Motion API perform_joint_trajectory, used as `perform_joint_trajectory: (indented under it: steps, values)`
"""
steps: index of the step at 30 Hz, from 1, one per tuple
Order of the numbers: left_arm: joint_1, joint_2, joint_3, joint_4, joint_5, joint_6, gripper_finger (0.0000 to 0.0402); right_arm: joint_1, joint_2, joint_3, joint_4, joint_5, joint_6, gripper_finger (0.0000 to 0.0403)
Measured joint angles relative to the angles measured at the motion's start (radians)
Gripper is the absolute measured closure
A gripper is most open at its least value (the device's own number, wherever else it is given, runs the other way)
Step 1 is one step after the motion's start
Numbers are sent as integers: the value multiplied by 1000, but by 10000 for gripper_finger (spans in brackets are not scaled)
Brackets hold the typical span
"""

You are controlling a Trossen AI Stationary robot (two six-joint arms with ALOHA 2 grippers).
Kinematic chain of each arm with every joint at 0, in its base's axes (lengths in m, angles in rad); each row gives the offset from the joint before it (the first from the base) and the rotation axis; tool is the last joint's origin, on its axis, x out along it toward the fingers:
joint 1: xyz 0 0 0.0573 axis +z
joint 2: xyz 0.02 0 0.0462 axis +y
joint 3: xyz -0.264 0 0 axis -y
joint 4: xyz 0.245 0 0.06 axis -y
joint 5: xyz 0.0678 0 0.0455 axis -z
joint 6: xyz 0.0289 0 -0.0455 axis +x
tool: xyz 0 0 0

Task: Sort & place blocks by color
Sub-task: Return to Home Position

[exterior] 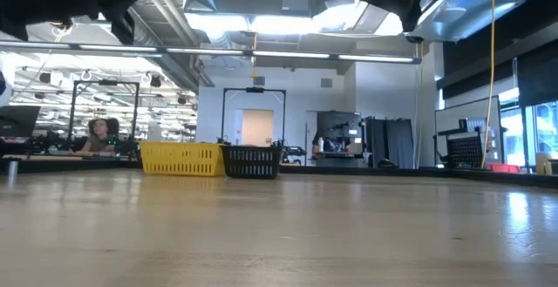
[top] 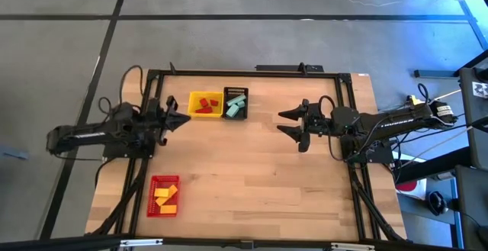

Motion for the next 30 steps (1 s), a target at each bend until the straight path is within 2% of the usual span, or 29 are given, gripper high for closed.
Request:
perform_joint_trajectory:
  steps: [7,11,14,18,22,25,30]
  values:
    - [-137,-18,-116,44,-83,17,401,0,0,0,0,0,0,134]
    - [-171,-45,-134,30,-66,34,401,0,0,0,0,0,0,134]
    - [-175,-61,-134,4,-41,79,401,0,0,0,-4,0,0,134]
    - [-165,-80,-134,-200,-53,158,401,0,0,0,-5,0,0,134]
    - [-142,-92,-134,-359,-15,180,401,0,0,0,-4,0,0,134]
    - [-131,-94,-134,-361,-3,170,401,0,0,0,-4,0,0,134]
    - [-126,-92,-134,-374,-107,165,401,0,0,0,-4,0,0,134]
